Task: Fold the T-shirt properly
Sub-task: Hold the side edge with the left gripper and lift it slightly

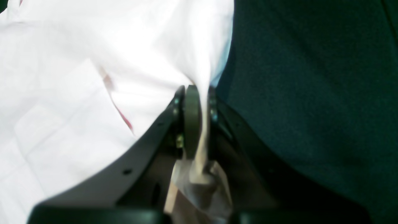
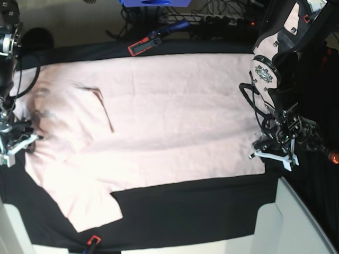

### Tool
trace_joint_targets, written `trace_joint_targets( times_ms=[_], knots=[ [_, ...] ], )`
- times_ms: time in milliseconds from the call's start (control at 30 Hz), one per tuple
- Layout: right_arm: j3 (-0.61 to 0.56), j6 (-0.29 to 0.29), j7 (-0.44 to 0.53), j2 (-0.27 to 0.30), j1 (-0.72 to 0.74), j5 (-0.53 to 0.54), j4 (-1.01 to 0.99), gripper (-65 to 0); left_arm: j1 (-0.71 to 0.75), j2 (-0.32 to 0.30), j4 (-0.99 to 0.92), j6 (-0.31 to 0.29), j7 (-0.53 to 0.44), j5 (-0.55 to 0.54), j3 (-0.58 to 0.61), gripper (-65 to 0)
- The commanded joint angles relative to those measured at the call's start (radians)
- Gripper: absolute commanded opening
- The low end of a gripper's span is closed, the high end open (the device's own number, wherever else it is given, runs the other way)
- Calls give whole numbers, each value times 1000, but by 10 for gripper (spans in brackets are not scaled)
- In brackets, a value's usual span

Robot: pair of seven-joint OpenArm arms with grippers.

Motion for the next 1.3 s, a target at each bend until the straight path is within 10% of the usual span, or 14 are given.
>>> trace_joint_targets(
  times_ms=[0,167,467,867,1267],
  knots=[
    [2,3,23,24,25,9,18,-647,7,2,-15,13,96,8,0,-405],
    [2,3,23,24,25,9,18,-647,7,1,-15,13,97,8,0,-650],
    [2,3,23,24,25,9,18,-647,7,4,-10,-91,102,8,0,-650],
    [2,3,23,18,28,9,18,-647,96,90,443,-128,335,3,0,-650],
    [2,3,23,17,26,9,18,-643,115,85,475,-128,351,2,0,-579]
  ],
)
